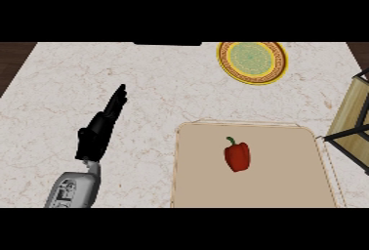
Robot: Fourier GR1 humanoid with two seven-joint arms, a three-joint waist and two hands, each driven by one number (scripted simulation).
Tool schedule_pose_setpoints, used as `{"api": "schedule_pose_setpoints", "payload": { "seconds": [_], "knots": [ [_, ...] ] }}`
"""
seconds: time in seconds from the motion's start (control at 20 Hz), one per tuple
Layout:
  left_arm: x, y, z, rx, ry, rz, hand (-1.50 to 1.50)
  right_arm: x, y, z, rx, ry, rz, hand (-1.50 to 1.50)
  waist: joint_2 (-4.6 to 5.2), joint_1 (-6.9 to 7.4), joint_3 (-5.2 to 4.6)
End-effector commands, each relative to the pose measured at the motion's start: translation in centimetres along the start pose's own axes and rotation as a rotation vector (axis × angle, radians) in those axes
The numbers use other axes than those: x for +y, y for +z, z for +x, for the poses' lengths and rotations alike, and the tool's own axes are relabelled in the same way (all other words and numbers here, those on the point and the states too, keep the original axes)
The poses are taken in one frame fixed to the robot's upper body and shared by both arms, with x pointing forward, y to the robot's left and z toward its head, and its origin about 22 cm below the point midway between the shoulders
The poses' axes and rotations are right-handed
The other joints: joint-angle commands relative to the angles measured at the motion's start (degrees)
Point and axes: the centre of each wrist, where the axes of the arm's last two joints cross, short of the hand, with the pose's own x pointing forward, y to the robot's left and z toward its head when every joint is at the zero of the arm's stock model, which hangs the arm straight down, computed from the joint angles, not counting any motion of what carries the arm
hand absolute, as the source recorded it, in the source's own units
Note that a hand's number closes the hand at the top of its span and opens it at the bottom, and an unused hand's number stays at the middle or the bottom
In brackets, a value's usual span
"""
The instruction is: Pick the tomato from the tray and place it in the tiered shelf
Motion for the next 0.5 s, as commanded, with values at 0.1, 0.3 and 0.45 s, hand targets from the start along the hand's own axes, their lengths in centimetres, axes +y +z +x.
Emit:
{"api": "schedule_pose_setpoints", "payload": {
  "seconds": [0.1,0.3,0.45],
  "knots": [
    [1.0,0.4,-0.3,-0.010,-0.002,0.015,0.00,-3.5,2.4,3.4,0.071,-0.062,-0.100,-1.50,0.44,0.34,0.19],
    [0.3,-0.3,0.7,-0.028,-0.010,0.004,0.00,-4.7,3.5,4.3,0.214,-0.001,-0.081,-1.50,0.71,0.37,0.42],
    [0.6,0.1,-0.3,-0.004,0.004,0.019,0.00,-5.3,4.5,3.9,0.255,0.057,-0.061,-1.50,1.19,-0.02,0.65]
  ]
}}
